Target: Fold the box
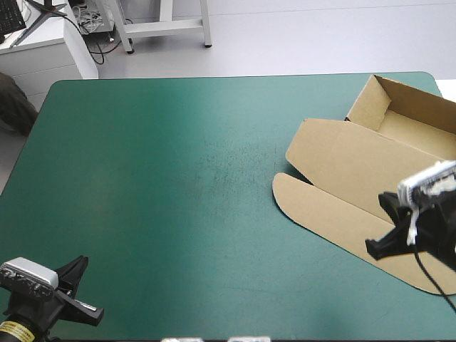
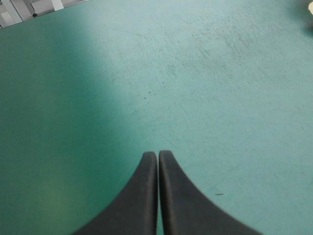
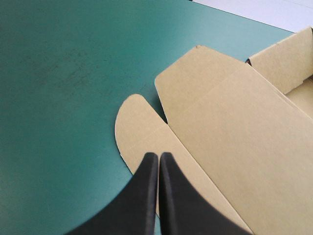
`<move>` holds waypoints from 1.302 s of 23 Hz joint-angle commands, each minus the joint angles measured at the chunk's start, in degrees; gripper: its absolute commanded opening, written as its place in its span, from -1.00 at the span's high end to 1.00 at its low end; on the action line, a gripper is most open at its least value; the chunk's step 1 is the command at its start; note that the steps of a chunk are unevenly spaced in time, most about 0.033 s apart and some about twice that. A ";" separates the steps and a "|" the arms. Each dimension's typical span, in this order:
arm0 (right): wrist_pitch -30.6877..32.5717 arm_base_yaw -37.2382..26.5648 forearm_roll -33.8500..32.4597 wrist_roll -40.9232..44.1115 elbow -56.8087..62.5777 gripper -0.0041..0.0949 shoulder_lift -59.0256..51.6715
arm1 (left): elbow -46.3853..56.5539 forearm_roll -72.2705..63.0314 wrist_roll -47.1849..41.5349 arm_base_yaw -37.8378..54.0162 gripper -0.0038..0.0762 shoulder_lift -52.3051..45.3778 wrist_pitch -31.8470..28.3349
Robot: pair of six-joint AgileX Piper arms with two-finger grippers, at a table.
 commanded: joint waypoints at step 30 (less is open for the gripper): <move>-13.17 0.06 0.70 1.17 37.12 0.95 -34.17 | 1.00 -4.33 0.07 -0.23 0.93 0.79 -5.83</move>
